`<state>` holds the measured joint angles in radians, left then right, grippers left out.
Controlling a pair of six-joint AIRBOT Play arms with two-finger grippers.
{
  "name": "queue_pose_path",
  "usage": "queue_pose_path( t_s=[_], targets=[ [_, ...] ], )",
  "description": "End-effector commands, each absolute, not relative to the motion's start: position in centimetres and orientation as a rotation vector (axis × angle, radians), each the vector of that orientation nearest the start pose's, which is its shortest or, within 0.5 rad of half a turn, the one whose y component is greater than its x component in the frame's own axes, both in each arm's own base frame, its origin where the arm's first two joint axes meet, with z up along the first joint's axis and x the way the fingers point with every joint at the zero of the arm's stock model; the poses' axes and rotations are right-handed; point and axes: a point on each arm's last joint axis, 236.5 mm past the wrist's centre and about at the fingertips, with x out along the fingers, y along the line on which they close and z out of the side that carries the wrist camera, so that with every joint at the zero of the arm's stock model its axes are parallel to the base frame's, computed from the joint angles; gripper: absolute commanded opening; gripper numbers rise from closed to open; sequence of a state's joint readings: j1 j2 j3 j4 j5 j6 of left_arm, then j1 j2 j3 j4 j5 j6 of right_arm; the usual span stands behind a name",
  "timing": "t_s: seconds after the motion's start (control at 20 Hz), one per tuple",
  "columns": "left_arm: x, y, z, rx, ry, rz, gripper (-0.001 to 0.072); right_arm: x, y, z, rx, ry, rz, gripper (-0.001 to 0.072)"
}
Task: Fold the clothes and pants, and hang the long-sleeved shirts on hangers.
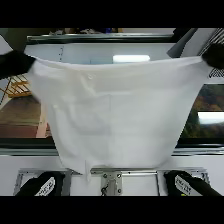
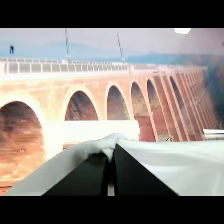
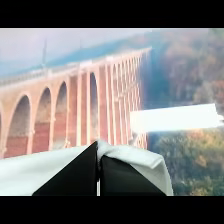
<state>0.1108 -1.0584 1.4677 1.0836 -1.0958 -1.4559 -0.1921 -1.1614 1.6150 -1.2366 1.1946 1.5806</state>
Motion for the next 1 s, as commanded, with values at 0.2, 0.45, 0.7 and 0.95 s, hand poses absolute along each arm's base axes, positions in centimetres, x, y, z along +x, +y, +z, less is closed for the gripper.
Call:
queue_pose_path(
  t_s=[0.2, 0.45, 0.7, 0.95],
  targets=[
    [55.3, -9.2, 3.7, -0.324, 1.015, -0.324, 0.0009, 52.4, -1.9, 3.4, 0.396, 1.071, 0.035, 0.0005],
    [58.8, -9.1, -0.4, -0.358, 1.056, -0.309, 0.0009, 56.4, -2.6, 1.5, 0.454, 0.962, -0.027, 0.0005],
    [58.1, -6.8, 0.8, -0.382, 1.078, -0.280, 0.0008, 54.5, -3.1, 2.1, 0.408, 1.011, -0.054, 0.0005],
    [54.0, -4.6, -0.5, -0.394, 1.112, -0.234, 0.0008, 49.5, -3.0, 0.5, 0.334, 1.085, -0.098, 0.0004]
  ],
)
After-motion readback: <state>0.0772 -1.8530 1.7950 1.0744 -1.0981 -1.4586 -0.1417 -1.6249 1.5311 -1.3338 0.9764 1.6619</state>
